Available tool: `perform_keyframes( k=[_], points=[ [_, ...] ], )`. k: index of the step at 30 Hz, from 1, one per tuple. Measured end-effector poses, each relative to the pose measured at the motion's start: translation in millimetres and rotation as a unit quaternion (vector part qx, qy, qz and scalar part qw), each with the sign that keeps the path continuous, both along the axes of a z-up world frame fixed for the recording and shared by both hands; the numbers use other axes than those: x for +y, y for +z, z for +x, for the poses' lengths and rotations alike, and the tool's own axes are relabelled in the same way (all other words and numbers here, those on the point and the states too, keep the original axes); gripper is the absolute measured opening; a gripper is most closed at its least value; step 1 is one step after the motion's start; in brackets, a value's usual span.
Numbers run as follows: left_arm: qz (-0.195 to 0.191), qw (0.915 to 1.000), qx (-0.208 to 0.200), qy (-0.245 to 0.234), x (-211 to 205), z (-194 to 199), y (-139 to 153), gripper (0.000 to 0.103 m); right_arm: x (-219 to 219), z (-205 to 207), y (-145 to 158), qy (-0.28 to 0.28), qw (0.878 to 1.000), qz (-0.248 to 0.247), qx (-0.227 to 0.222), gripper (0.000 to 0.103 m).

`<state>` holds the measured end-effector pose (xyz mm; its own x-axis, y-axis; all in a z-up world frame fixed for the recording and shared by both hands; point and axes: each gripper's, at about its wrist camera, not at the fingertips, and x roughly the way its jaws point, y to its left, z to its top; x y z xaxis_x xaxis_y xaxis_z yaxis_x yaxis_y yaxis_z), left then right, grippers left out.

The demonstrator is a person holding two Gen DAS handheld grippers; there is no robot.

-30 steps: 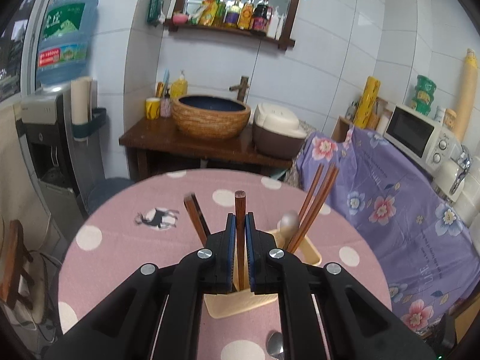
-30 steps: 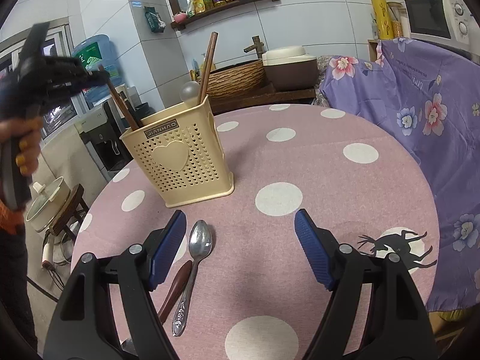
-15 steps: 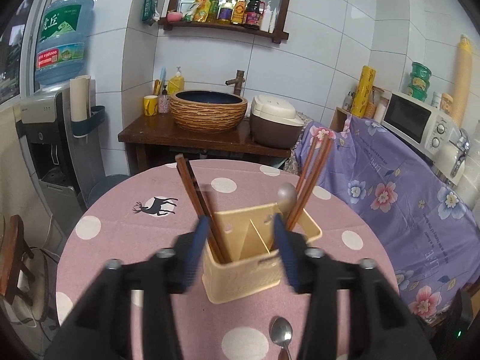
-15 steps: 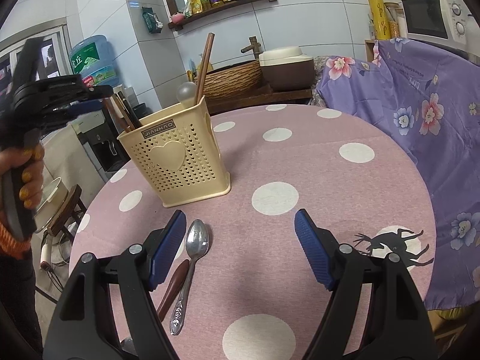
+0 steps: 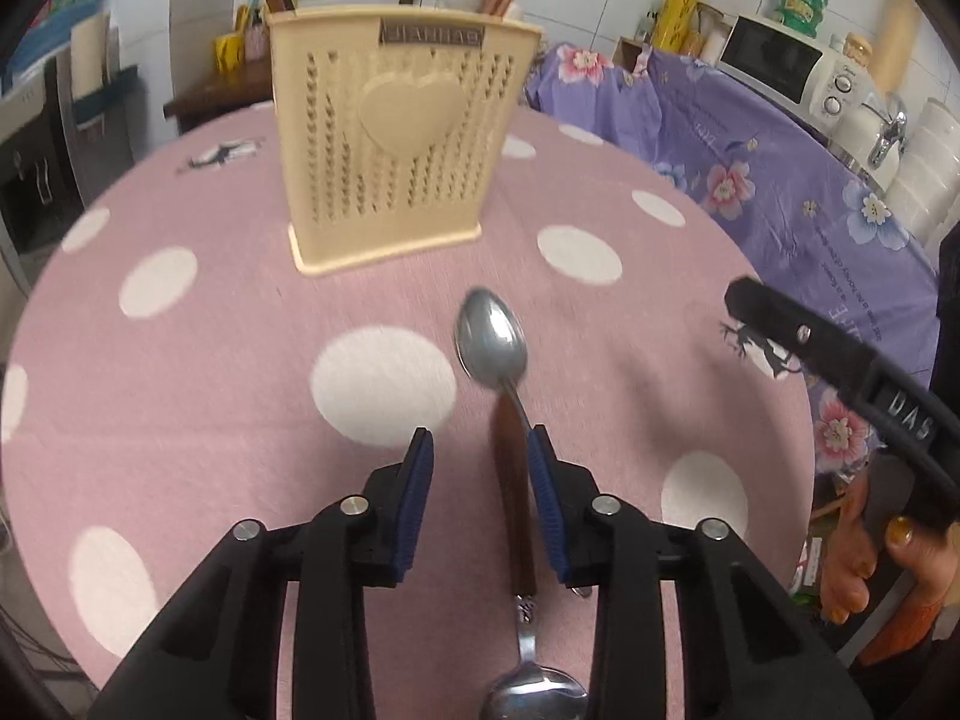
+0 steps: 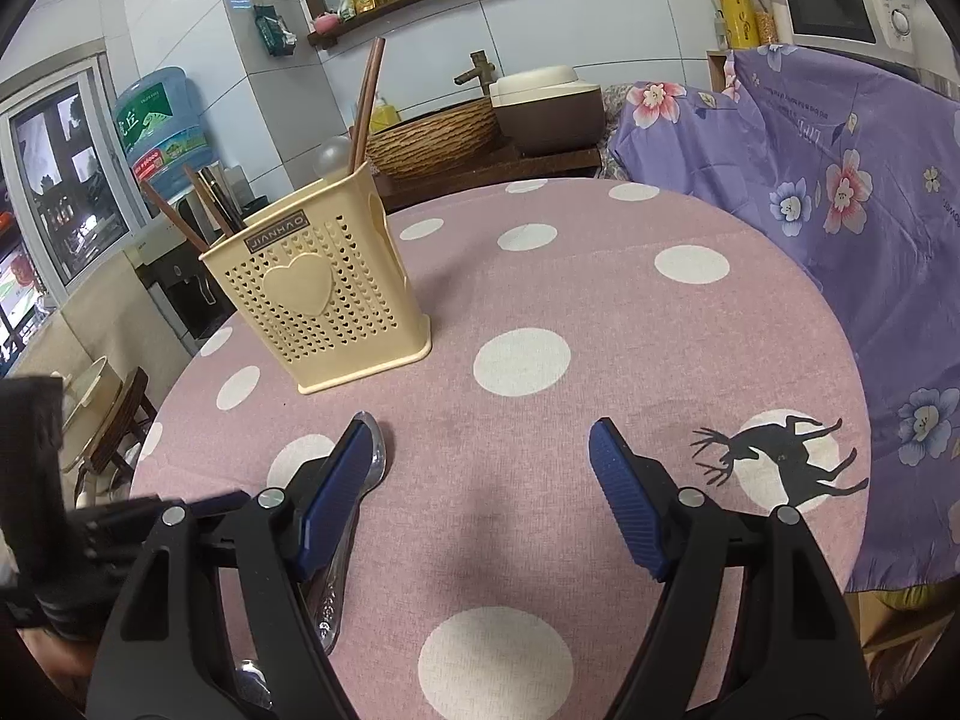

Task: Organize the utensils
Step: 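Move both tools down to the wooden-handled spoon and metal spoon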

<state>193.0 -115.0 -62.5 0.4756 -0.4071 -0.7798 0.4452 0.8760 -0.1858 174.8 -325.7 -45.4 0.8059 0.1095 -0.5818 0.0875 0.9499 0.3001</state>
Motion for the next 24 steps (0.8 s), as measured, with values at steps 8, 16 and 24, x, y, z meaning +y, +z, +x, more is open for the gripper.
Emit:
perform_keyframes(
  k=[8, 16, 24],
  points=[
    [0.013, 0.9995, 0.022, -0.018, -7.1, -14.6, -20.4, 0.023, -2.5, -0.4, -4.8, -0.005, 1.0, 0.004, 0.007, 0.075],
    [0.038, 0.9992, 0.004, -0.012, -9.1, -21.1, -24.9, 0.013, 6.8, 2.2, -5.3, 0.006, 1.0, 0.0, 0.01, 0.075],
    [0.039, 0.9989, -0.001, 0.027, 20.6, 7.7, -25.4, 0.012, 20.4, 9.5, -10.0, 0.026, 0.999, -0.015, 0.027, 0.075]
  ],
)
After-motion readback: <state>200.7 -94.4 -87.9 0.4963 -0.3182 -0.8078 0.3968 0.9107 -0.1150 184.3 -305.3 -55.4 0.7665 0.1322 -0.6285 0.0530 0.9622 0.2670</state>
